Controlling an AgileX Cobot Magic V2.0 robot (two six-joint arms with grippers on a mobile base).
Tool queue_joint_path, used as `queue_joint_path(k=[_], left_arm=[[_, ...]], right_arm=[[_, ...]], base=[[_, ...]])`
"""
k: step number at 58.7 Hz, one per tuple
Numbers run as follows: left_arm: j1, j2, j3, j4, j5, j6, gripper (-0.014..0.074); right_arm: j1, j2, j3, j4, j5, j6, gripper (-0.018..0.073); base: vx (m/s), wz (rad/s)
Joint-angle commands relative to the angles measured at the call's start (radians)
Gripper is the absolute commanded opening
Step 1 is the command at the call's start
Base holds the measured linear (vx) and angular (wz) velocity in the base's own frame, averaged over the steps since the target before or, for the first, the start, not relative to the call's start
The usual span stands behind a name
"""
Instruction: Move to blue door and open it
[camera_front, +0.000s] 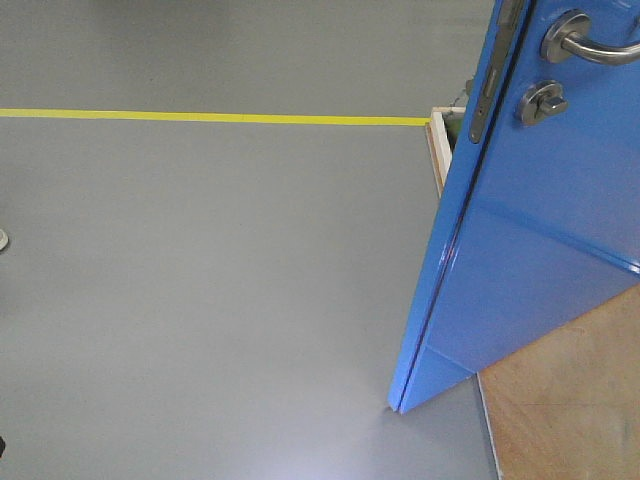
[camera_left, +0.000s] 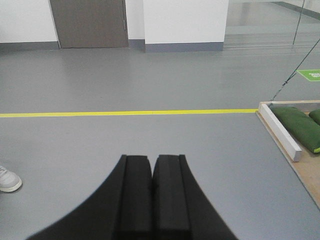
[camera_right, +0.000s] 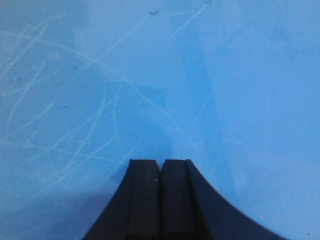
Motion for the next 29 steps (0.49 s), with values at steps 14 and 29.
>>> queue_joint_path(k=[14,29], left_arm=[[-0.006,-0.011,-0.026,-0.006,-0.077,-0.001,0.0073],[-0.006,-0.011,-0.026,-0.006,-0.077,-0.001,0.0073]], right_arm=[[0.004,-0.036,-0.022,0.026,-0.097,-0.009,0.0012],[0.004,-0.036,-0.022,0.026,-0.097,-0.009,0.0012]], base=[[0.01,0.02],[0.06,0.06]])
